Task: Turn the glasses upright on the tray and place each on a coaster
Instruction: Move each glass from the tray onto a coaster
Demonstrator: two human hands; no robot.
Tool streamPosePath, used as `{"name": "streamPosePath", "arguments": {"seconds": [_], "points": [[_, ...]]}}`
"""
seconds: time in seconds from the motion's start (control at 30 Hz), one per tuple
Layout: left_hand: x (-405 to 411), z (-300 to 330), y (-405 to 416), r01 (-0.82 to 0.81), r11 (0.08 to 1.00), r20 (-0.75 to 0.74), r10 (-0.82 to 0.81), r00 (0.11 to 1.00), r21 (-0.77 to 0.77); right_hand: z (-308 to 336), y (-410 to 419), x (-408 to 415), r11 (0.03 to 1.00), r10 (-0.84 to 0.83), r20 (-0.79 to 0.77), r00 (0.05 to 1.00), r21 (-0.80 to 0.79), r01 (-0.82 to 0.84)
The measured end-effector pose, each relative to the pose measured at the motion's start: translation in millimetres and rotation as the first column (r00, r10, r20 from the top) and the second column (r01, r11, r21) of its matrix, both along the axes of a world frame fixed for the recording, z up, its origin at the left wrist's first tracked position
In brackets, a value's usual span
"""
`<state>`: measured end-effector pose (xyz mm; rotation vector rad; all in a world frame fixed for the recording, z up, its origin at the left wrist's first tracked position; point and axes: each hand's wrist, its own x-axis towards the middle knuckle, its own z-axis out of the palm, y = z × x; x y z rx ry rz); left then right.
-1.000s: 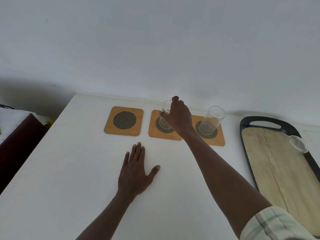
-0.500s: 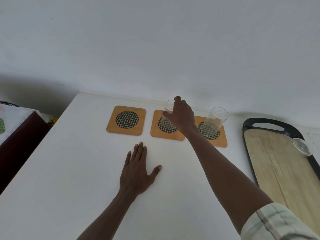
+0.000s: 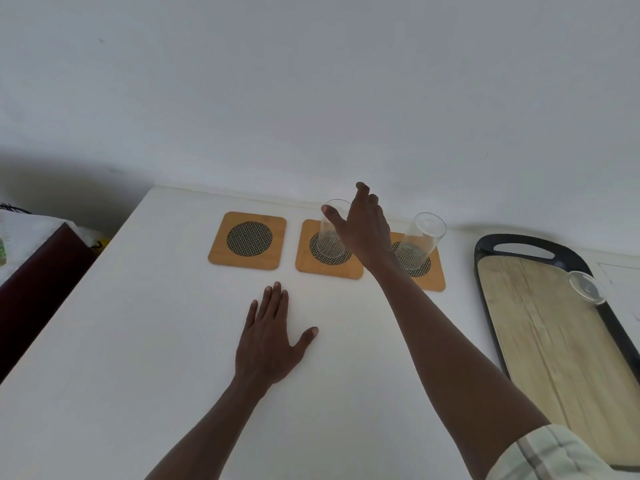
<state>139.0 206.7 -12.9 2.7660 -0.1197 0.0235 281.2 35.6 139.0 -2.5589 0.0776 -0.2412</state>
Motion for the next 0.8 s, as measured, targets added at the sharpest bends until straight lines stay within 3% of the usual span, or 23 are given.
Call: {"name": "streamPosePath", "arguments": {"seconds": [0.23, 0.5, 0.8], "points": [[0.3, 0.1, -0.5, -0.005, 1.000, 0.008, 0.005, 1.000, 0.001, 5.7, -9.7, -35.9, 0.998, 0.065, 0.123, 0.990, -0.010, -0.065], [-3.0, 1.6, -0.9, -0.003, 1.000, 0.011, 0.003, 1.000, 0.000, 4.4, -34.0, -91.9, 0.987, 0.156, 0.161, 0.975, -0.066, -0.147], [-22.3, 7.5, -31.1, -0.044, 0.996, 0.027, 0.046, 0.999, -0.079, 4.5, -86.2, -148.4, 0.992, 0.108, 0.172, 0.979, -0.084, -0.095]]}}
